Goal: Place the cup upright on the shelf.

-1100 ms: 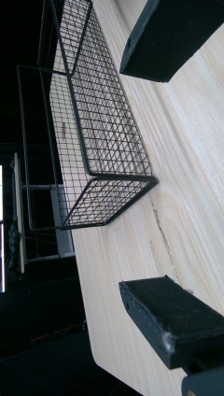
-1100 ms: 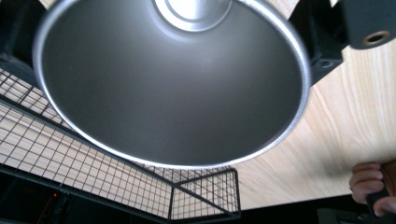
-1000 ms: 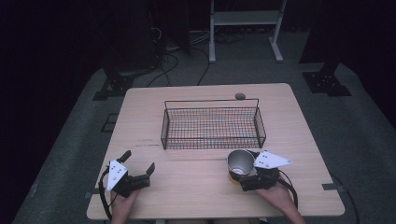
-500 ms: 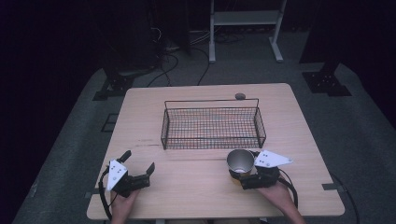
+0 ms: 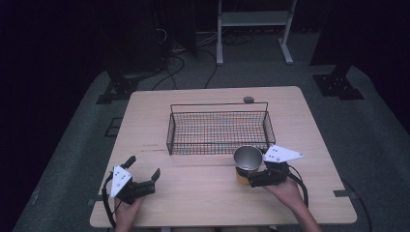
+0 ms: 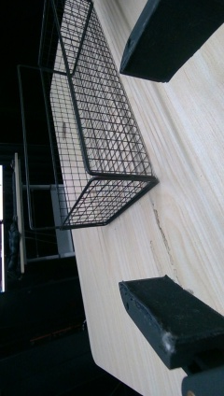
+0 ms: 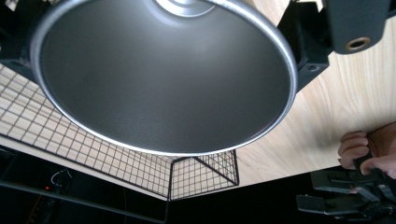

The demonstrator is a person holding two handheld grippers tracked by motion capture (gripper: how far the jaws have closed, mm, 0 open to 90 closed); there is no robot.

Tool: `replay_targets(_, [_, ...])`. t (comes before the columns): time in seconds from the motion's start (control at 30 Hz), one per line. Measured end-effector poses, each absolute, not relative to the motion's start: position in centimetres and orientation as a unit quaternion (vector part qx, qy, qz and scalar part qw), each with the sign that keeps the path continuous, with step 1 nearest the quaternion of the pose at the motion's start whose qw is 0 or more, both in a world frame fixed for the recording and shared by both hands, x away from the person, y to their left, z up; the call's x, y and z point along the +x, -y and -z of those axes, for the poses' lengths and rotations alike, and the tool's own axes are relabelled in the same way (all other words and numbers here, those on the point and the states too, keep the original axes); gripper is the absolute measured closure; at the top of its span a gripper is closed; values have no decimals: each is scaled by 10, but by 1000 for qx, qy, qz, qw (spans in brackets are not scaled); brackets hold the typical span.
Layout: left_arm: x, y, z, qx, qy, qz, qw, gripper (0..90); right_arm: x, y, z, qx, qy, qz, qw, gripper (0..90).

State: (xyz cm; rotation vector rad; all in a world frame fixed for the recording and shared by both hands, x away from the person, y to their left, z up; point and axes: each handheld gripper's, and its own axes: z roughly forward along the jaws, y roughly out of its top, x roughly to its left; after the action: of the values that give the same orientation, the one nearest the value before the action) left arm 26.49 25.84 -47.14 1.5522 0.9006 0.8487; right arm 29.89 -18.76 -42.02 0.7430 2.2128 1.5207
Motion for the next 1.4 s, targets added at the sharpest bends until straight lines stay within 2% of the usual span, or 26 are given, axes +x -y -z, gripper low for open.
replay_targets(0.3, [265,-259,471,655,-380,-358,546,0,315,180,399,250,-783,-542,176,119])
replay_targets(1.4, [265,-260,471,653,-381,-355,550,0,371,164,358,249,-781,-549,164,119])
